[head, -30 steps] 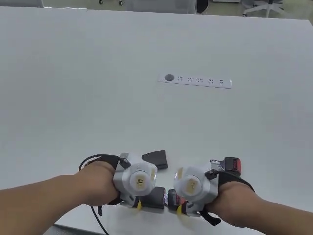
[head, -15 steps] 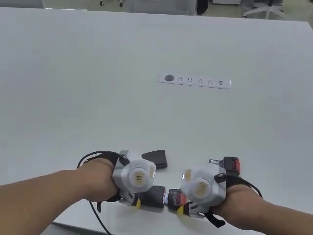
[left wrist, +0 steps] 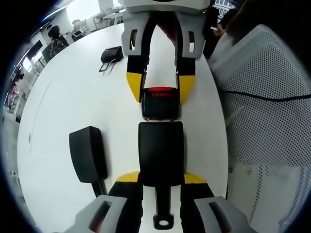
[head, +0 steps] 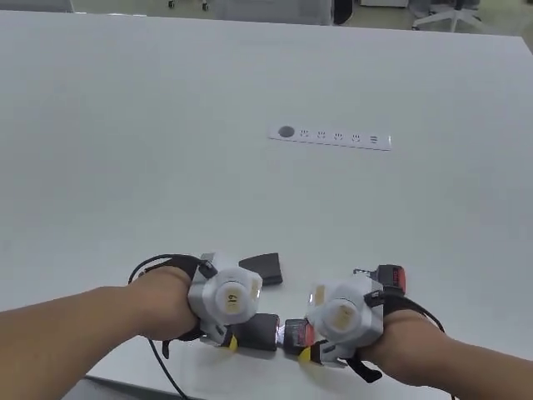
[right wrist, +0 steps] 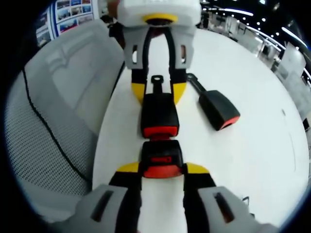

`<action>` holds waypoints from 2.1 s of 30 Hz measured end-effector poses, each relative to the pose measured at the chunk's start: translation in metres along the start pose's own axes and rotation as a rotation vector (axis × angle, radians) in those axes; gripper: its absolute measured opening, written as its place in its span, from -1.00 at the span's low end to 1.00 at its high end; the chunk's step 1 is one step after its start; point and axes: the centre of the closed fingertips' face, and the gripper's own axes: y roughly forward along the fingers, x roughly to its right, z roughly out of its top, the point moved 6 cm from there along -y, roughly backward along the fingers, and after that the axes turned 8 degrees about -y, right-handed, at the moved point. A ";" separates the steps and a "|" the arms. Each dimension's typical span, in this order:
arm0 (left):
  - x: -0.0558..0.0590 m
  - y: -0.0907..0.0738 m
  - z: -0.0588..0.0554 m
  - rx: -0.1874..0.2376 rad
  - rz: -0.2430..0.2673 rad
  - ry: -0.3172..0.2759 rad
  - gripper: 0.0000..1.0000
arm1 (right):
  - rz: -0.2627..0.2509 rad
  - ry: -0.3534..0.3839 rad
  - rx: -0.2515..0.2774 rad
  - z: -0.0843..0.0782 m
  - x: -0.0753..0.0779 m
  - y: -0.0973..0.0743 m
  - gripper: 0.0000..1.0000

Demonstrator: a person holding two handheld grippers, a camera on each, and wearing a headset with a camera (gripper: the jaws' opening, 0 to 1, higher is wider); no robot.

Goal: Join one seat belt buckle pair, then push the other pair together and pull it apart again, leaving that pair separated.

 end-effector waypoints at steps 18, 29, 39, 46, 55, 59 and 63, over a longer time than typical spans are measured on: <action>-0.001 0.001 0.004 -0.019 0.006 0.002 -0.38 | 0.001 0.017 0.009 0.000 0.002 0.000 -0.35; -0.002 0.000 0.003 -0.001 0.004 -0.005 -0.36 | 0.011 -0.007 0.020 0.000 0.003 -0.001 -0.33; -0.001 -0.001 0.004 -0.003 0.009 -0.019 -0.33 | 0.002 -0.003 0.052 0.007 0.006 -0.006 -0.30; -0.005 -0.014 0.009 0.051 0.038 -0.091 -0.23 | -0.015 -0.020 0.063 0.014 0.006 -0.014 -0.29; -0.018 -0.047 0.016 0.180 0.078 -0.142 -0.19 | -0.070 -0.018 0.094 0.019 0.017 -0.035 -0.30; -0.034 -0.051 0.015 0.180 0.108 -0.153 -0.16 | -0.086 -0.018 0.083 0.011 0.025 -0.038 -0.30; -0.052 -0.050 0.017 0.175 0.131 -0.159 -0.15 | -0.101 -0.032 0.060 -0.002 0.032 -0.043 -0.30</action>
